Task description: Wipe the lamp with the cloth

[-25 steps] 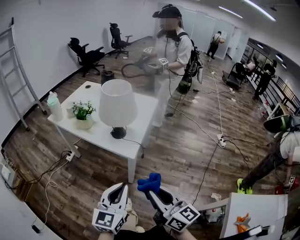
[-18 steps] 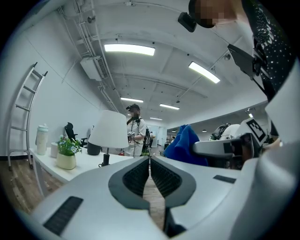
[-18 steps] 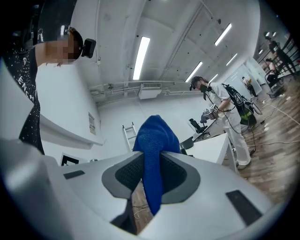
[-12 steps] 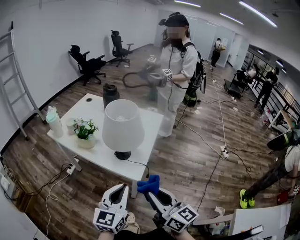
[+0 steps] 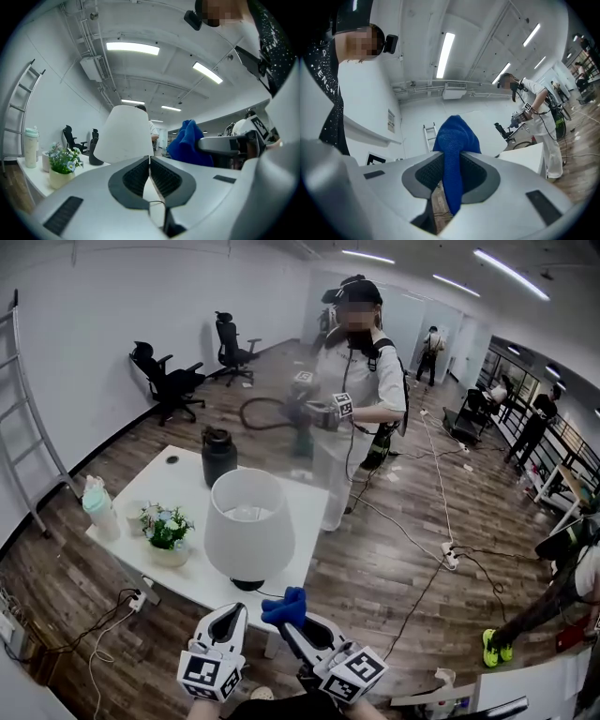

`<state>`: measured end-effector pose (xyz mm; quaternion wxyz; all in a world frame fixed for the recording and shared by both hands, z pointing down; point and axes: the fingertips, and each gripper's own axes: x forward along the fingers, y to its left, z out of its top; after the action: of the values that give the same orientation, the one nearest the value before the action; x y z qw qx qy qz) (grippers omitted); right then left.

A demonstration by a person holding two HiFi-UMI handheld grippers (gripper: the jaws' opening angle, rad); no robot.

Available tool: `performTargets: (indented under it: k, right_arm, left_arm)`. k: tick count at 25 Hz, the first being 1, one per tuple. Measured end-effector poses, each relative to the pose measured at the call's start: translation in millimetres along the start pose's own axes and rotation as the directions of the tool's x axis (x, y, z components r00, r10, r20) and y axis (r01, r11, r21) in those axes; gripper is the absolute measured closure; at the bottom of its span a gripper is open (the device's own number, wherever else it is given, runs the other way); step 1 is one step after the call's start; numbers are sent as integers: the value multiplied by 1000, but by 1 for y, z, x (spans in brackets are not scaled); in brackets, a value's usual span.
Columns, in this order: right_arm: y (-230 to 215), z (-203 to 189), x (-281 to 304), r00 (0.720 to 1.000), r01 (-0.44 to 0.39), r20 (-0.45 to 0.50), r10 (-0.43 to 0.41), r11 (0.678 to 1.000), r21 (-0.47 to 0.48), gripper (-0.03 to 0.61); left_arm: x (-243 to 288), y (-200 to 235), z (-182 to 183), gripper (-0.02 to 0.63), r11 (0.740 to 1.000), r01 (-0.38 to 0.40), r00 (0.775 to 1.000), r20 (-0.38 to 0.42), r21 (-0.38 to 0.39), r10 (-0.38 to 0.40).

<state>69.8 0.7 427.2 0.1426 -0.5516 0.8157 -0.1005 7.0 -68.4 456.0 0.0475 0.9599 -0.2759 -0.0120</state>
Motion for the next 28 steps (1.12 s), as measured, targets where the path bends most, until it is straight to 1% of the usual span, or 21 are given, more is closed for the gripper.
performTargets:
  k: [2,4,7,8,9,10,11,13,14,15,16,17,21,23,26,28]
  right_arm:
    - [-1,4,8,1000,-17,-6,17,999,-33,492]
    - [-4,10,16,999,-39,-12,38,995,-92,492]
    - [-10,38,34,996,-85,26,91,981,-174,492]
    - [-12,49,42,993,-101,32,110,972,-212,492]
    - [-13,59,48,992,-114,24,125,957,-268,492]
    - [-14,69,55,991,-124,11,136,934,-336,492]
    - [-14,80,61,990,-129,0,142,904,-407,492]
    - [-17,101,74,990,-125,-6,144,835,-536,492]
    - [-19,110,80,989,-121,-5,145,805,-581,492]
    - [-21,117,86,989,-121,-7,147,783,-610,492]
    - [-23,123,91,989,-125,-15,147,773,-622,492]
    - [-25,127,97,990,-128,-31,138,775,-619,492]
    - [-41,127,114,994,-100,-83,66,842,-531,492]
    - [-48,122,115,995,-84,-96,41,862,-501,492]
    - [-57,113,110,994,-105,-74,80,882,-459,492]
    - [-67,103,105,993,-107,-82,79,902,-418,492]
  left_arm:
    - [4,13,5,601,1000,-23,1000,7,-3,23]
    - [8,24,14,601,999,-45,999,25,6,45]
    - [18,41,30,601,997,-76,996,43,27,75]
    - [21,47,36,601,995,-90,995,48,29,89]
    - [22,52,43,601,994,-104,993,56,31,102]
    - [22,56,51,601,993,-115,991,67,36,113]
    - [22,59,58,601,991,-124,990,79,45,120]
    - [23,66,72,601,987,-140,987,95,73,133]
    - [25,71,77,601,985,-150,985,98,84,142]
    - [27,75,79,601,983,-161,984,97,88,152]
    - [27,78,81,601,982,-170,982,95,85,161]
    - [27,80,81,601,981,-177,981,93,80,169]
    - [30,81,74,601,980,-187,980,74,66,182]
    - [32,80,69,601,981,-183,982,66,64,178]
    - [33,82,65,601,981,-181,982,56,66,178]
    - [35,85,62,603,981,-184,982,49,63,181]
